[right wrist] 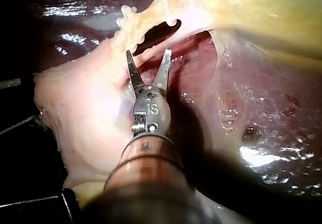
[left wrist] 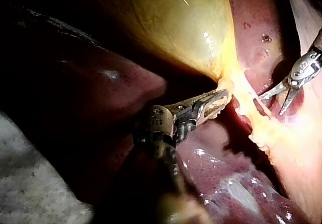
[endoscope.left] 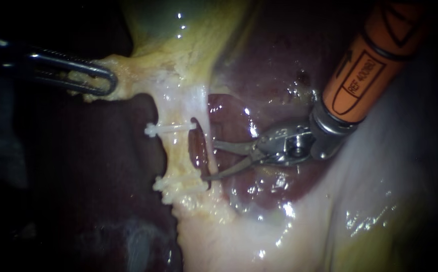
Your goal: Go to the cutting position left tube
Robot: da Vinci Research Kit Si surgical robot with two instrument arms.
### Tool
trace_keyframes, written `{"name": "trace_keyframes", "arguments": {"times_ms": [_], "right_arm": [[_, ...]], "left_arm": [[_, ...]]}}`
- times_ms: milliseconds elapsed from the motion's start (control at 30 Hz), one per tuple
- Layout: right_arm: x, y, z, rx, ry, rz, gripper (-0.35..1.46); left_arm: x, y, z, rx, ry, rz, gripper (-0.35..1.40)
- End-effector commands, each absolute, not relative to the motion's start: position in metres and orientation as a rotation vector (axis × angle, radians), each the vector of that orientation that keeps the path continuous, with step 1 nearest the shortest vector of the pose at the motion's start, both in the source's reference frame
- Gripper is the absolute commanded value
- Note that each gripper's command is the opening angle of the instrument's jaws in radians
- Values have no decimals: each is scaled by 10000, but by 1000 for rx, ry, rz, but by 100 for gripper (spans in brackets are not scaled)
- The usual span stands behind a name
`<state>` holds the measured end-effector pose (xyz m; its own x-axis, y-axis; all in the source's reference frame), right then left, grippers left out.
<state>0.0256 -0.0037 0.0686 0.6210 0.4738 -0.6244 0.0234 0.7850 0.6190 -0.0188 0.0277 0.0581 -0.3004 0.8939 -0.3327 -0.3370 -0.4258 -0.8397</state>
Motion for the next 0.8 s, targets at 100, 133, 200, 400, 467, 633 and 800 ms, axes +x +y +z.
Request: {"name": "trace_keyframes", "arguments": {"times_ms": [100, 133, 200, 400, 467, 633, 800], "right_arm": [[250, -38, 684, 634, 878, 275, 133], [249, -38, 683, 635, 881, 275, 135], [247, -39, 680, 642, 886, 279, 136], [249, -44, 664, 669, 916, 276, 136], [252, -46, 658, 682, 924, 276, 136], [262, -49, 653, 708, 935, 271, 136], [274, -50, 658, 726, 935, 261, 133]], "left_arm": [[-188, 277, 581, -1046, -837, 1841, -35], [-188, 277, 581, -1046, -837, 1841, -35], [-188, 277, 581, -1046, -837, 1841, -35], [-188, 277, 581, -1046, -837, 1841, -35], [-188, 277, 581, -1046, -837, 1841, -35], [-188, 277, 581, -1046, -837, 1841, -35], [-189, 276, 582, -1046, -833, 1840, -35]]}}
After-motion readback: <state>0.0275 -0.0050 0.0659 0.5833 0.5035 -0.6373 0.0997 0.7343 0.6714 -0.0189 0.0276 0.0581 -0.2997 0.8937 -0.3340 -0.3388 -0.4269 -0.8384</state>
